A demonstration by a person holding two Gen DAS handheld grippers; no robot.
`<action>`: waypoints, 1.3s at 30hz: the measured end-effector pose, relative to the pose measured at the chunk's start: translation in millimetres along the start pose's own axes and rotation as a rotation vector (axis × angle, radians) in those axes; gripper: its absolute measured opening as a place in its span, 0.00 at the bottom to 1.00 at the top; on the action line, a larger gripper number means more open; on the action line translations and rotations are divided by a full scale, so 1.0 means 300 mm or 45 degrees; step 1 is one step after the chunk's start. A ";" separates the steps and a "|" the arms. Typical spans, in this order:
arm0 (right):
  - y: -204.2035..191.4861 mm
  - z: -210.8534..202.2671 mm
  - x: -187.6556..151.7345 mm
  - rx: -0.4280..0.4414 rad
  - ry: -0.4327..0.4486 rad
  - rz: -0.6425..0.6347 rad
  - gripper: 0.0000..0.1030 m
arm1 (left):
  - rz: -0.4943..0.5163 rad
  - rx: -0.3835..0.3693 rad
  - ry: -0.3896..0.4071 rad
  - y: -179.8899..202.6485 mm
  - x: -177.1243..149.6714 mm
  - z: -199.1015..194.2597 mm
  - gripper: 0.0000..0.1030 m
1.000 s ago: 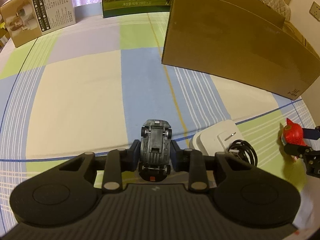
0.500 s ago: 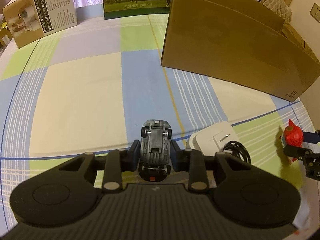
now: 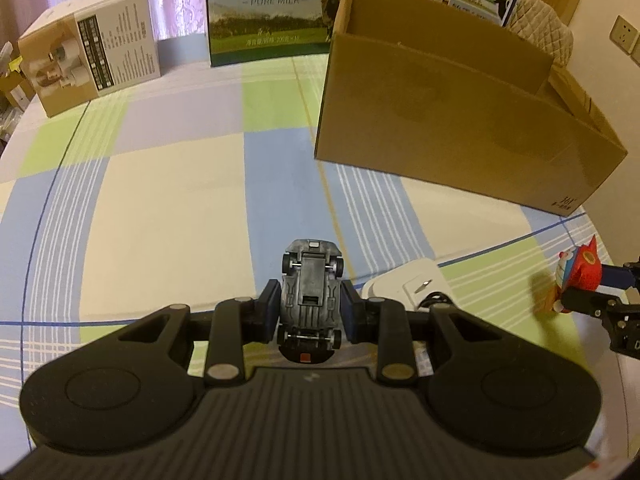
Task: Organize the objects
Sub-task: 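Lift and carry the toy car and red figure with both tools over the box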
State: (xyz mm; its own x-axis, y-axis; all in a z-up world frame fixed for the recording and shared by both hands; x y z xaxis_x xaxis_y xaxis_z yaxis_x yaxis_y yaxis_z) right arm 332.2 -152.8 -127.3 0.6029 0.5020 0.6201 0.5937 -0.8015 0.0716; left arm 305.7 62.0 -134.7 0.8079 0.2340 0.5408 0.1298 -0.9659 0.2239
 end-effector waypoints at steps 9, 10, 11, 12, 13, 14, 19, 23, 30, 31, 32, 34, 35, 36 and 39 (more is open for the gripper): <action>0.008 -0.087 0.071 0.037 0.104 0.046 0.40 | 0.017 -0.028 0.048 0.050 0.042 -0.055 0.26; 0.009 -0.099 0.082 0.040 0.116 0.048 0.40 | 0.020 -0.036 0.054 0.058 0.050 -0.061 0.26; 0.010 -0.110 0.094 0.044 0.128 0.051 0.40 | 0.023 -0.044 0.063 0.068 0.061 -0.069 0.26; 0.012 -0.121 0.105 0.047 0.141 0.053 0.40 | 0.028 -0.053 0.072 0.080 0.073 -0.078 0.26; 0.014 -0.136 0.120 0.050 0.155 0.055 0.40 | 0.033 -0.059 0.080 0.090 0.083 -0.084 0.26; 0.016 -0.148 0.135 0.055 0.168 0.058 0.40 | 0.043 -0.066 0.091 0.102 0.098 -0.093 0.26; 0.035 -0.207 0.215 0.066 0.245 0.072 0.40 | 0.077 -0.107 0.147 0.164 0.181 -0.125 0.26; 0.060 -0.239 0.283 0.069 0.298 0.080 0.40 | 0.119 -0.122 0.191 0.216 0.261 -0.139 0.26; 0.140 -0.261 0.403 0.009 0.375 0.095 0.40 | 0.174 -0.132 0.262 0.284 0.411 -0.140 0.26; 0.153 -0.260 0.420 -0.003 0.383 0.095 0.40 | 0.178 -0.132 0.267 0.289 0.425 -0.135 0.26; 0.166 -0.257 0.433 -0.012 0.389 0.096 0.40 | 0.180 -0.133 0.272 0.294 0.441 -0.131 0.26; 0.191 -0.251 0.456 -0.032 0.397 0.098 0.40 | 0.182 -0.137 0.276 0.302 0.467 -0.121 0.26; 0.203 -0.247 0.462 -0.038 0.398 0.099 0.40 | 0.185 -0.136 0.278 0.308 0.480 -0.113 0.26; 0.215 -0.241 0.471 -0.045 0.398 0.102 0.40 | 0.189 -0.134 0.279 0.310 0.490 -0.106 0.26; 0.242 -0.225 0.488 -0.068 0.398 0.104 0.40 | 0.193 -0.134 0.276 0.318 0.511 -0.084 0.26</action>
State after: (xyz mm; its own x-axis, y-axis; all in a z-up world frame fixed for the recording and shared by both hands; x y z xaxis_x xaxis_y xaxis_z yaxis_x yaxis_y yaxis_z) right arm 427.5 -159.5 21.4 0.4498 0.3177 0.8347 0.5164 -0.8550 0.0471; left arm 427.4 8.6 -10.1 0.6702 0.1165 0.7330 -0.0526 -0.9776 0.2035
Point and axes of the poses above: each gripper's, at about its wrist camera, not at the fingertips, and z roughly the way its jaws point, y to its right, x to its top, the point moved 8 cm from there along z, roughly the way its jaws point, and after that the axes turned 9 degrees about -x, right-handed, at the moved point
